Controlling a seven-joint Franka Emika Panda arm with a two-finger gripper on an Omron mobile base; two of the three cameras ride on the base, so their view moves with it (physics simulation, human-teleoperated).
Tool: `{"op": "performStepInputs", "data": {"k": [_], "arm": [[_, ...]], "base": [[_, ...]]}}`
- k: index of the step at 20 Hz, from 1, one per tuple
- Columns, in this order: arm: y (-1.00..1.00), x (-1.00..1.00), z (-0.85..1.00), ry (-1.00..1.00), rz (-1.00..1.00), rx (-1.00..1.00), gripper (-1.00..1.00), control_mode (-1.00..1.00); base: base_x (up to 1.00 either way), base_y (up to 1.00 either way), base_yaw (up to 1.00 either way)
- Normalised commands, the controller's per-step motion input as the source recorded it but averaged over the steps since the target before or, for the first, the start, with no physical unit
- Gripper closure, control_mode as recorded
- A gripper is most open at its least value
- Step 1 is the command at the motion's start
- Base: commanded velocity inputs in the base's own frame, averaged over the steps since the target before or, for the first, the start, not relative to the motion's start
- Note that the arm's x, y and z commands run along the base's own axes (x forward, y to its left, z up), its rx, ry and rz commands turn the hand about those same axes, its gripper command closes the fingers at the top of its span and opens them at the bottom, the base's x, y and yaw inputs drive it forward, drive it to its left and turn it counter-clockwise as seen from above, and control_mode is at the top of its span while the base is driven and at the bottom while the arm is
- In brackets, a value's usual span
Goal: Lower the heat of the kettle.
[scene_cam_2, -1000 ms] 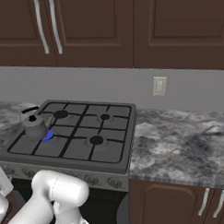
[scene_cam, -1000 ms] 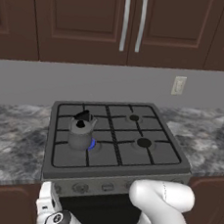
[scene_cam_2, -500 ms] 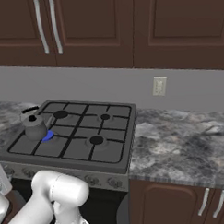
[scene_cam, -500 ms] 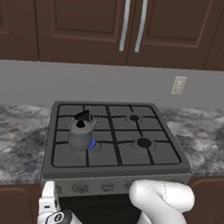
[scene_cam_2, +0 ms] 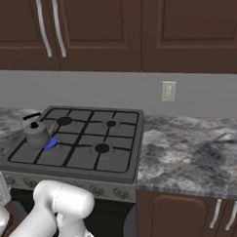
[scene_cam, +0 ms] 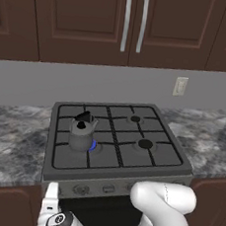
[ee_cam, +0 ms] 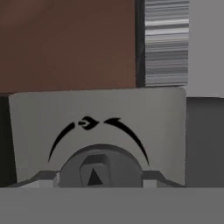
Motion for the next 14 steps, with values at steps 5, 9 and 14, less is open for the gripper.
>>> {"op": "performStepInputs", "data": {"k": [5,9,14], "arm": [[-0.02,0.0,0.03,-0.03,-0.05,0.18,1.0,-1.0],[-0.06,0.0,0.03,0.0,-0.02,0.24,1.0,-1.0],[-0.07,0.0,0.0,0.0,-0.01,0.26,1.0,-1.0]], "base": [[0.0,0.0,0.0],[0.0,0.0,0.0],[0.0,0.0,0.0]]}}
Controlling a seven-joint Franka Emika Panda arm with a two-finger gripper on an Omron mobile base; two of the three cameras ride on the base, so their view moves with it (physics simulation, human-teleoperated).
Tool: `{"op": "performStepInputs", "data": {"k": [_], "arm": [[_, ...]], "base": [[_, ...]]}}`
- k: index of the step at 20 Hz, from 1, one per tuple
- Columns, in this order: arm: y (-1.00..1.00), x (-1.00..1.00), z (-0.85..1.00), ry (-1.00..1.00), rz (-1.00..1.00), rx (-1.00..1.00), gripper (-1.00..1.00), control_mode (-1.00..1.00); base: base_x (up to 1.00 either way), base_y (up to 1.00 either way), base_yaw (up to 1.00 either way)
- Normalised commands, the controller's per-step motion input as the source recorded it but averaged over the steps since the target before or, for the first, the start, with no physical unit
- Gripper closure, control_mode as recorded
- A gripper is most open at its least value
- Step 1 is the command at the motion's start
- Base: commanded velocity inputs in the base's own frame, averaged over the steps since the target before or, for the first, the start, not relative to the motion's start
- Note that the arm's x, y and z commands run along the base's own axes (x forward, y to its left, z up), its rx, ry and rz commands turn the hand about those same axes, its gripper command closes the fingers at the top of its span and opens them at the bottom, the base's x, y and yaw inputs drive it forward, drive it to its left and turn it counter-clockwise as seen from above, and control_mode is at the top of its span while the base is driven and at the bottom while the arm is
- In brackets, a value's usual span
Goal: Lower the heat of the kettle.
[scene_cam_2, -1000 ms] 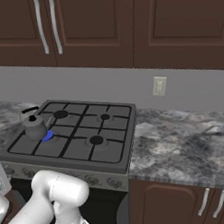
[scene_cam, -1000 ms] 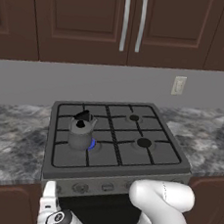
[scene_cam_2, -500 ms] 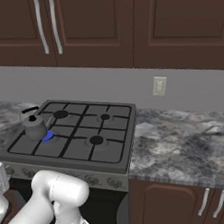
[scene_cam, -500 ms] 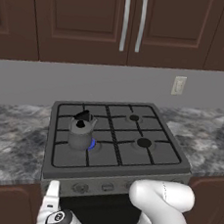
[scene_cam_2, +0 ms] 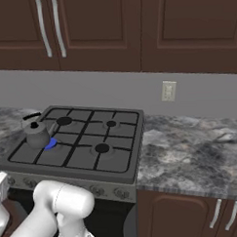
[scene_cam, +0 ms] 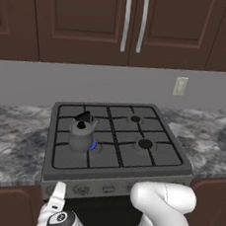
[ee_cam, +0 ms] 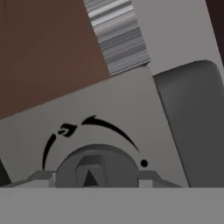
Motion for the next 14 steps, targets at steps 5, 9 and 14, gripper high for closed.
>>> {"op": "performStepInputs", "data": {"k": [5,9,14], "arm": [[-0.06,0.0,0.0,0.0,-0.01,0.2,1.0,-1.0],[-0.07,0.0,0.0,-0.02,-0.02,0.18,1.0,-1.0],[-0.1,0.0,0.0,-0.02,-0.03,0.21,1.0,-1.0]], "base": [[0.0,0.0,0.0],[0.0,0.0,0.0],[0.0,0.0,0.0]]}}
